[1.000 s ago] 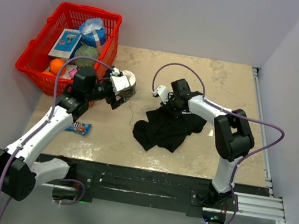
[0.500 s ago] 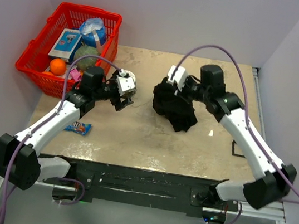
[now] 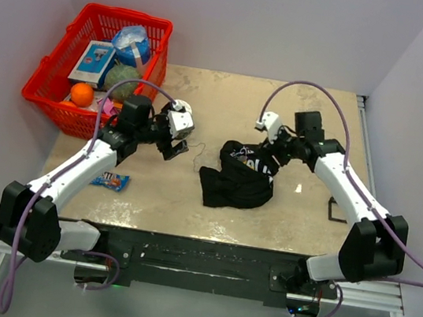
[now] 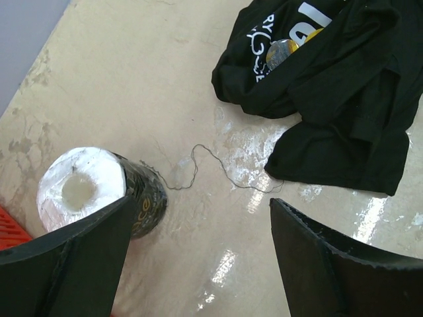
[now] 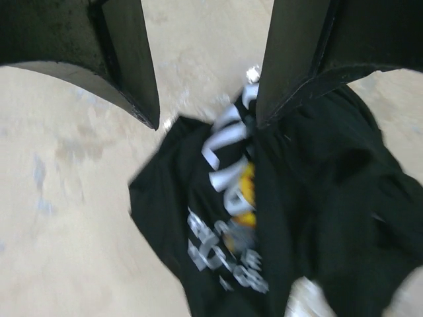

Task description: Remove the brooch from the garment

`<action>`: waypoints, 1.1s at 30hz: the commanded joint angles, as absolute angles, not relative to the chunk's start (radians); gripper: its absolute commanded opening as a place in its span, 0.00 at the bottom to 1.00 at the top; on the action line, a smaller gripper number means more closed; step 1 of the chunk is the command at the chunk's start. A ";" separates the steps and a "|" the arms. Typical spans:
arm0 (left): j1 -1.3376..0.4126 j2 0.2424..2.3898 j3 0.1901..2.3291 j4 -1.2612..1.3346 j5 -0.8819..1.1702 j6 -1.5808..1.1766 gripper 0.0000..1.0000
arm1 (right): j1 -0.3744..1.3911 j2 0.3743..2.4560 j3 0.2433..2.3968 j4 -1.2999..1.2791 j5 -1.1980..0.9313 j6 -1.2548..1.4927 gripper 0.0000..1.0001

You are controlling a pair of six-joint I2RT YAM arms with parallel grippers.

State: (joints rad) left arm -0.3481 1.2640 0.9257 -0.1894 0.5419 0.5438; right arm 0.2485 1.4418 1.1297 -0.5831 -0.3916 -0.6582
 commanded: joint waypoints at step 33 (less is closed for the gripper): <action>-0.344 0.988 0.793 -0.356 0.264 0.333 0.90 | 0.733 1.868 1.482 -0.946 -0.497 -1.221 0.55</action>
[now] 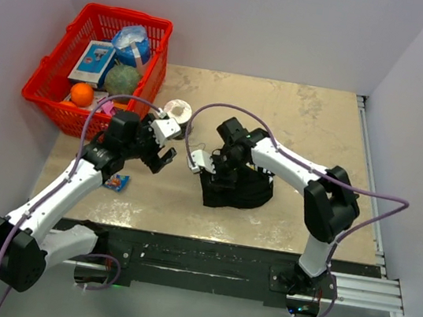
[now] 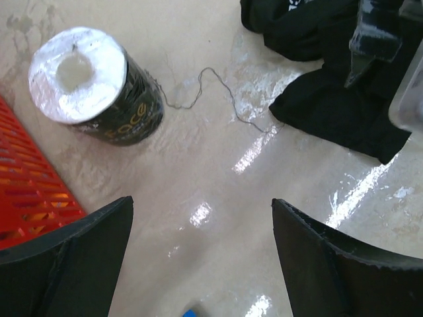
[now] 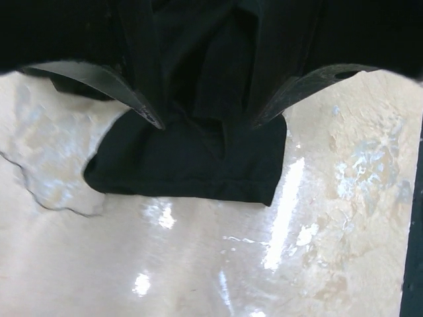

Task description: Remove the brooch from the garment

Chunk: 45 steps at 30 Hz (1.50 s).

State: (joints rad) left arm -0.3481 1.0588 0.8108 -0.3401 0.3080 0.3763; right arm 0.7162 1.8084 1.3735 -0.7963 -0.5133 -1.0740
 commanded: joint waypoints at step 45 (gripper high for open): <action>-0.409 1.402 1.003 -0.106 0.613 0.390 0.87 | 0.456 1.384 1.747 -0.399 -0.080 -0.571 0.00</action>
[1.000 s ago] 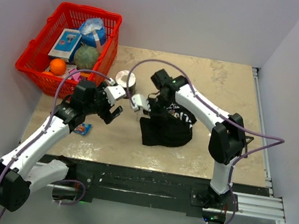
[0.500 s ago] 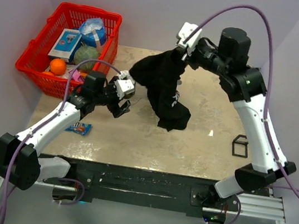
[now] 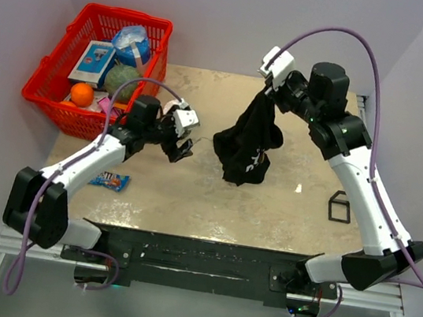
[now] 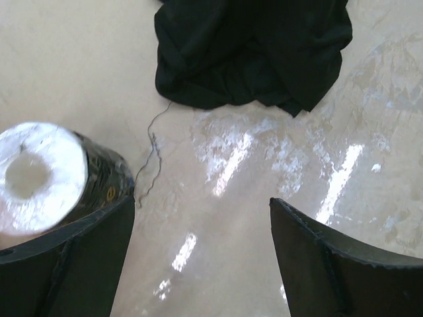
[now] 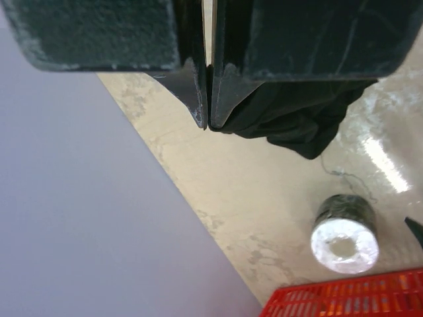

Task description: Remove the brooch from the garment

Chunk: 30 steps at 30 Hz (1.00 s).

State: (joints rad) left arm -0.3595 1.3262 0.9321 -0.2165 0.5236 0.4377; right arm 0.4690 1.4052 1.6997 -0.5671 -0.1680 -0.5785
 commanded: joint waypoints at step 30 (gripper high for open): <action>-0.523 2.273 1.546 0.086 0.524 -0.055 0.01 | 0.123 1.335 1.551 -0.347 -0.017 -0.449 0.00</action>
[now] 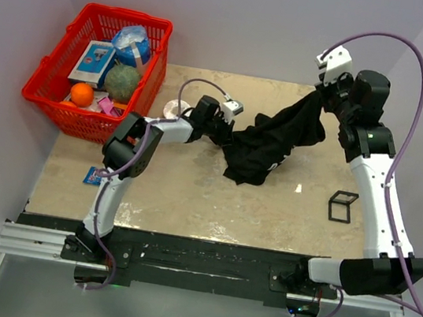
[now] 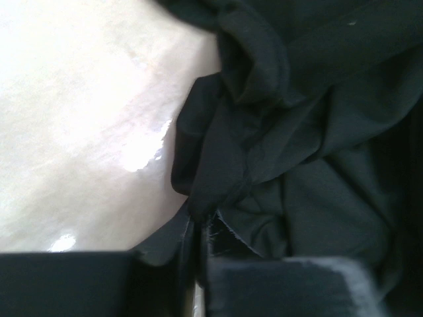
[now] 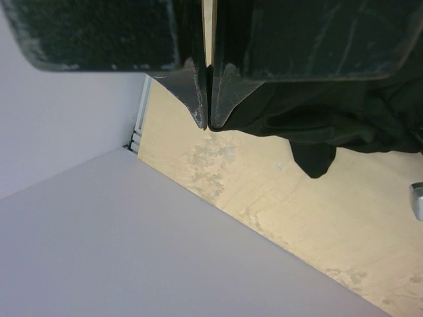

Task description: Remove the brooch from the garment

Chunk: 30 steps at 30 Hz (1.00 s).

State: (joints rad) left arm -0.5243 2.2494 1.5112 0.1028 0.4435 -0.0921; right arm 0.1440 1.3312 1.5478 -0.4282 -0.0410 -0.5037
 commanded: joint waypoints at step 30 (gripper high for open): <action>-0.251 1.700 1.758 -0.213 0.566 0.261 0.00 | -0.121 1.275 1.386 -0.205 -0.035 -0.346 0.00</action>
State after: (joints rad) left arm -0.2375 1.7351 1.7855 -0.2123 0.5770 0.2317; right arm -0.1135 1.3998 1.5135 -0.1417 -0.0219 -0.3214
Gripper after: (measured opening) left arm 0.029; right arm 0.014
